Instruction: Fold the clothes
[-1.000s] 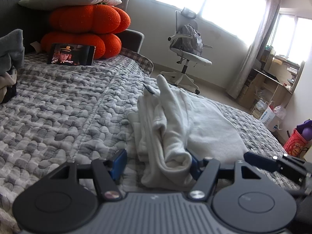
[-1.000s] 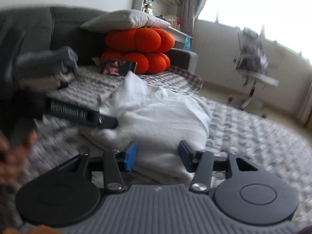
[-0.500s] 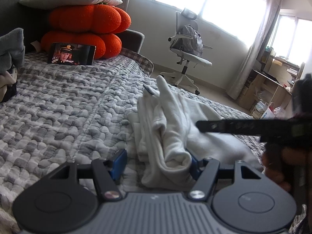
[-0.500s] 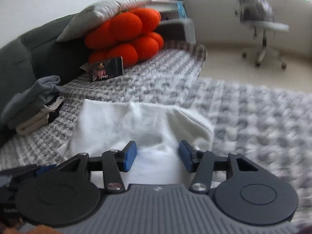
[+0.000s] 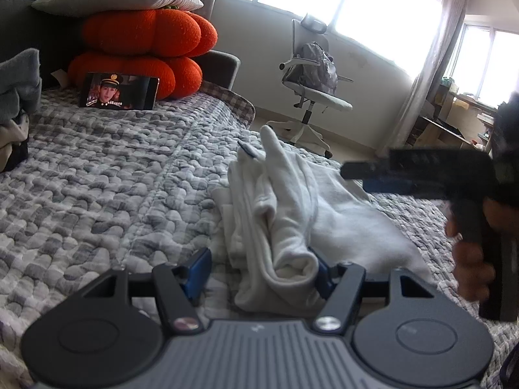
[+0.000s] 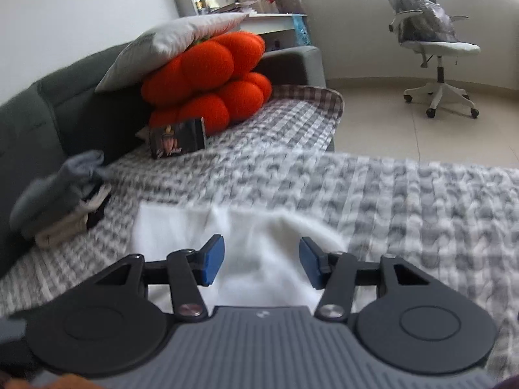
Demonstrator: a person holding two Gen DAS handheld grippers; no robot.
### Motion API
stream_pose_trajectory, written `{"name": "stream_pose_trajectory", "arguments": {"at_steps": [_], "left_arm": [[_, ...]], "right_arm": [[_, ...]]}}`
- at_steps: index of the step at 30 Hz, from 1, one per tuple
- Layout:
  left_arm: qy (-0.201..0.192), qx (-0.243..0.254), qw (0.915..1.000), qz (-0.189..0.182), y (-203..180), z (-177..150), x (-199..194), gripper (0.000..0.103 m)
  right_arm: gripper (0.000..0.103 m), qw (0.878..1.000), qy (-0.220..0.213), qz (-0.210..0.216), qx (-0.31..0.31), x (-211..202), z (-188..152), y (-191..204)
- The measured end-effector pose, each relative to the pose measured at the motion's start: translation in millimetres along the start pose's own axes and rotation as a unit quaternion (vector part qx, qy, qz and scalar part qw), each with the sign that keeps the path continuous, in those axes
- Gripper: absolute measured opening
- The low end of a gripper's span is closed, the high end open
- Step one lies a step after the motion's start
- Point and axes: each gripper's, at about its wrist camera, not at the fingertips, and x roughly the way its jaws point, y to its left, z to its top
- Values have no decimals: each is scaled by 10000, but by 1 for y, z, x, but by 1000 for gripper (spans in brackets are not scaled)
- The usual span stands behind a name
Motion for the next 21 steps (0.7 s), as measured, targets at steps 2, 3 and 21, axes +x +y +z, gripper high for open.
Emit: {"name": "stream_pose_trajectory", "arguments": {"at_steps": [2,3,21], "left_arm": [[3,-7,10000,-12,1,1,0,66],[5,-9,10000,-19,1,1,0,66],[-14,-3,10000,7,-1,0,-2,64]], "right_arm": [[55,9998,188,-34,75,14,7,-4],[54,9993,347,-80,113,24,8,-7],[56,9995,-82,-312,39,-41,-28,9]]}}
